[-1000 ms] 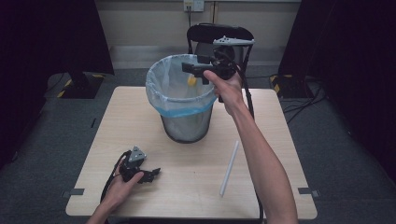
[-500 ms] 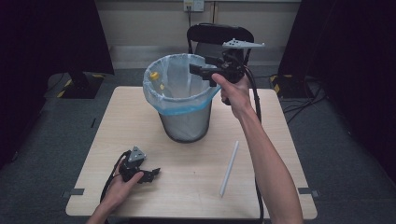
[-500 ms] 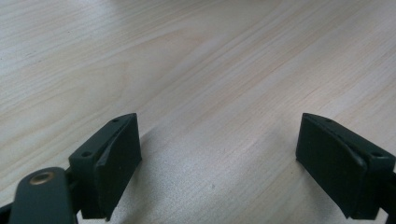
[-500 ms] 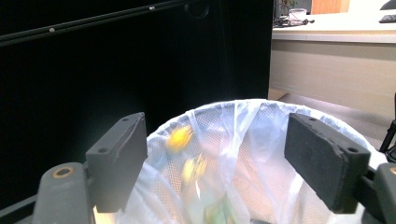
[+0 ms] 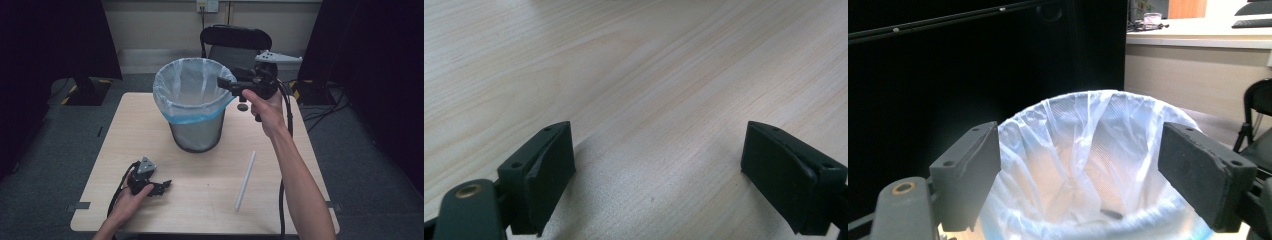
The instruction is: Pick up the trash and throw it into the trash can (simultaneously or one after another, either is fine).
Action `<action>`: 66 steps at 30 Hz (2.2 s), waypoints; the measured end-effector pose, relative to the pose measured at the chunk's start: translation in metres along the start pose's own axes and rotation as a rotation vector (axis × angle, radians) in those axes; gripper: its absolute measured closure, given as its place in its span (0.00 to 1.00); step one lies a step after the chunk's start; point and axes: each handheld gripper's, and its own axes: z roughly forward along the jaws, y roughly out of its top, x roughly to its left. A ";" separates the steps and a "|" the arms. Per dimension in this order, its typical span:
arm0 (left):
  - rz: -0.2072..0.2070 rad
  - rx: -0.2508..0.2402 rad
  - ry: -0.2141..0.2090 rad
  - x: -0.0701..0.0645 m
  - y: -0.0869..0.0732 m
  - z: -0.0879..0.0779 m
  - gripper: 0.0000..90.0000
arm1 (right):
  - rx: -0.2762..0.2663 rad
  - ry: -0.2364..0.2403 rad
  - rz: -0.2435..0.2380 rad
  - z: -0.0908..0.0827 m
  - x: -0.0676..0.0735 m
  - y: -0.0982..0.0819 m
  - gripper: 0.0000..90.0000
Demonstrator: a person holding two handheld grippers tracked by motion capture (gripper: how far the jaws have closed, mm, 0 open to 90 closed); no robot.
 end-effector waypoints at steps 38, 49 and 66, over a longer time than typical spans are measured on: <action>0.000 -0.001 -0.005 0.000 0.000 0.000 0.15 | 0.305 -0.144 0.095 -0.064 0.003 -0.197 0.27; -0.001 -0.002 -0.005 0.000 0.000 0.000 0.15 | 0.428 -0.225 0.148 -0.076 -0.004 -0.258 0.28; 0.000 -0.001 -0.005 0.000 0.000 0.000 0.15 | 0.541 -0.227 0.093 -0.057 0.017 -0.284 0.30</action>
